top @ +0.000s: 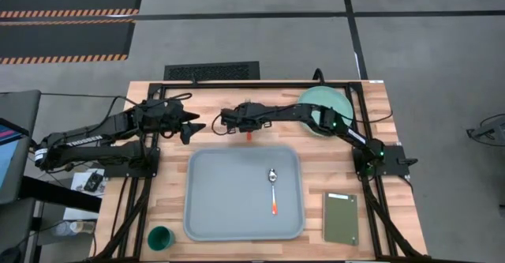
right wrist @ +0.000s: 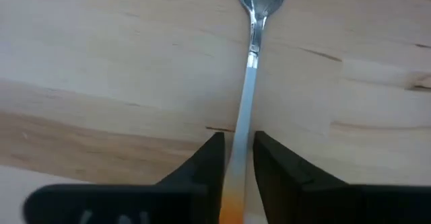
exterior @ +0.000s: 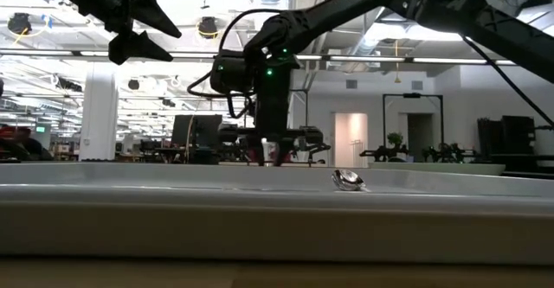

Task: Pick and place plate/cup/fork/spoon on tray
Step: Put the orange fork on the gray tray to the left of the orange spoon

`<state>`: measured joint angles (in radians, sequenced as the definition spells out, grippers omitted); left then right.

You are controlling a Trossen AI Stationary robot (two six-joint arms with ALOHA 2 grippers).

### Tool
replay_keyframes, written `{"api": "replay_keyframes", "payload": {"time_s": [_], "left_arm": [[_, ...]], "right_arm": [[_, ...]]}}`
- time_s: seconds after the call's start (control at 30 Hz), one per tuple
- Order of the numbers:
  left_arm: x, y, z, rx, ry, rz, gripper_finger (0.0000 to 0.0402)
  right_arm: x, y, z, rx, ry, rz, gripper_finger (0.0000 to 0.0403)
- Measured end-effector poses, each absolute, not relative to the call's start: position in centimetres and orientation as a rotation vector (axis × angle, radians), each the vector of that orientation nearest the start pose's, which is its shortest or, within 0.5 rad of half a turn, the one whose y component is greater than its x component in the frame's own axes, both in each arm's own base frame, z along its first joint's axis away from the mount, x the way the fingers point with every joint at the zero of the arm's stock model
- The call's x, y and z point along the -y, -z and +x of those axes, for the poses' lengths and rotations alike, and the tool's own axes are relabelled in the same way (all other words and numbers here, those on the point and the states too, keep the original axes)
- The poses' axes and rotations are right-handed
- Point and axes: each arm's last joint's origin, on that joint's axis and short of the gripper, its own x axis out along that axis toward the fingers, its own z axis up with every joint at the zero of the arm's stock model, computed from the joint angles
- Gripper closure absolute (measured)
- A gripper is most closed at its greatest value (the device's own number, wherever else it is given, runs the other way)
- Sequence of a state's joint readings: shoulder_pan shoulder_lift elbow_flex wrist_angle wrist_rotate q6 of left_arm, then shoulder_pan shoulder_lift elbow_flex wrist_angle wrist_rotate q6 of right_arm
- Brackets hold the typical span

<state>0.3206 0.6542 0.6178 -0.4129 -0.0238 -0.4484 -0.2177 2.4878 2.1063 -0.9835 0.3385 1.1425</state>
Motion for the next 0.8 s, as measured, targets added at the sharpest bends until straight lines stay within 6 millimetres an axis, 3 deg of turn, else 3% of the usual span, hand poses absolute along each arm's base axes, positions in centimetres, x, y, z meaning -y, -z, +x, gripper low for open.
{"api": "replay_keyframes", "payload": {"time_s": [0.2,0.8], "left_arm": [[-4.6,-27.3,13.7,-0.364,-0.434,-0.503,0.0132],[-4.6,-27.3,13.7,-0.366,-0.436,-0.501,0.0132]], "right_arm": [[11.6,-13.6,48.5,-0.96,1.159,0.808,0.039],[11.7,-15.6,48.3,-0.936,1.131,0.752,0.0401]]}}
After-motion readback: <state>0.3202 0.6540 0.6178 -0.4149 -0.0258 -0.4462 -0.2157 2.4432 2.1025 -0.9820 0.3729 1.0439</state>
